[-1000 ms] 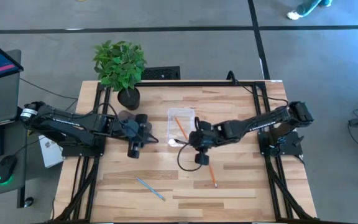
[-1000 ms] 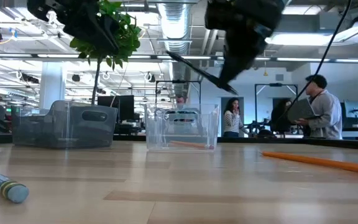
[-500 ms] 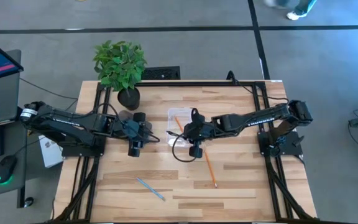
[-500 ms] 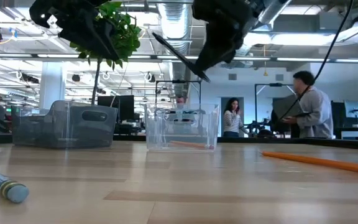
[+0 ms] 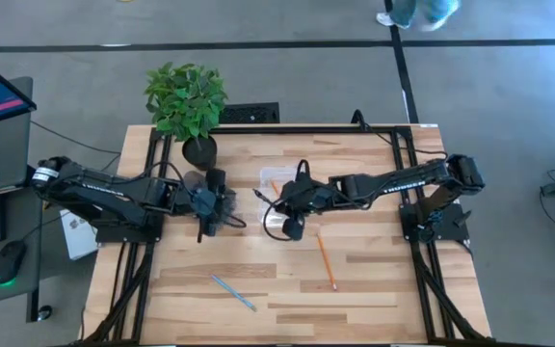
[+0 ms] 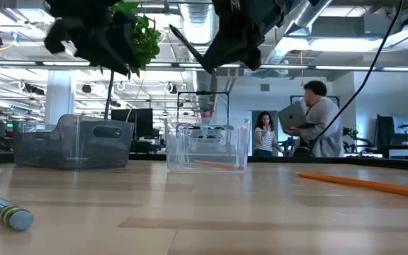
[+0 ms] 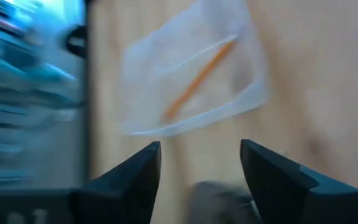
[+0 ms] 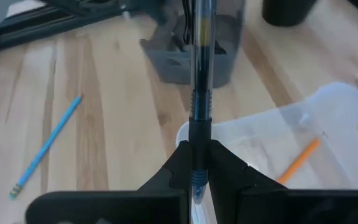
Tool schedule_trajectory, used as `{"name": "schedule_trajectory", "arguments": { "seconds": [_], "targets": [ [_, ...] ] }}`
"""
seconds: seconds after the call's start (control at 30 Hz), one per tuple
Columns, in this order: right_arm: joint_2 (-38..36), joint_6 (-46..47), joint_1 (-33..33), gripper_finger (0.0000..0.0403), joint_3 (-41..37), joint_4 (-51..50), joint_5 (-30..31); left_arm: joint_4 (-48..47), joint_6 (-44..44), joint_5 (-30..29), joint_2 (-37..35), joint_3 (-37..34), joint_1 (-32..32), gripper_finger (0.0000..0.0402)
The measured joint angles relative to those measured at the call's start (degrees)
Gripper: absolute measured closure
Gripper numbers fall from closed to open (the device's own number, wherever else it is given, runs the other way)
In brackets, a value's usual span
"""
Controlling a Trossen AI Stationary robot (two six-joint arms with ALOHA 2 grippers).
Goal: Sort pens & pencils
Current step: Put the black pen into the black bin
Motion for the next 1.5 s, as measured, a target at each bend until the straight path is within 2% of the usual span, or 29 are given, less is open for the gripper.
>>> {"name": "schedule_trajectory", "arguments": {
  "seconds": [0.1,0.17,0.47,0.63,0.83,0.97,1.3,1.5],
  "targets": [
    [0.0,3.2,-0.6,0.0351,0.0,-0.2,-0.8,1.2,9.4,-8.5,0.0,0.0,-1.0,0.0207],
    [0.0,5.0,-1.0,0.0351,0.0,0.1,-1.7,3.2,14.6,-10.7,0.0,0.0,-1.1,0.0214],
    [0.0,10.4,-1.9,0.0351,0.0,0.2,-2.9,10.1,43.2,-11.8,0.0,0.0,-1.1,0.0234],
    [0.0,13.1,-2.2,0.0344,0.0,0.3,-3.5,12.1,55.0,-11.9,0.0,0.0,-1.1,0.0245],
    [0.0,14.2,-3.0,0.0339,0.0,1.3,-4.5,18.9,63.2,-12.4,0.0,0.0,-1.7,0.0262],
    [0.0,14.6,-3.1,0.0338,0.0,3.5,-6.1,19.6,67.4,-11.5,0.0,0.0,-2.0,0.027],
    [0.0,15.6,-4.2,0.0338,0.0,4.6,-7.2,21.7,68.9,-12.4,6.7,0.0,-2.0,0.0272],
    [0.0,15.6,-4.1,0.0337,0.0,4.8,-7.4,23.1,72.0,-17.3,9.8,0.0,-2.1,0.0271]
  ]
}}
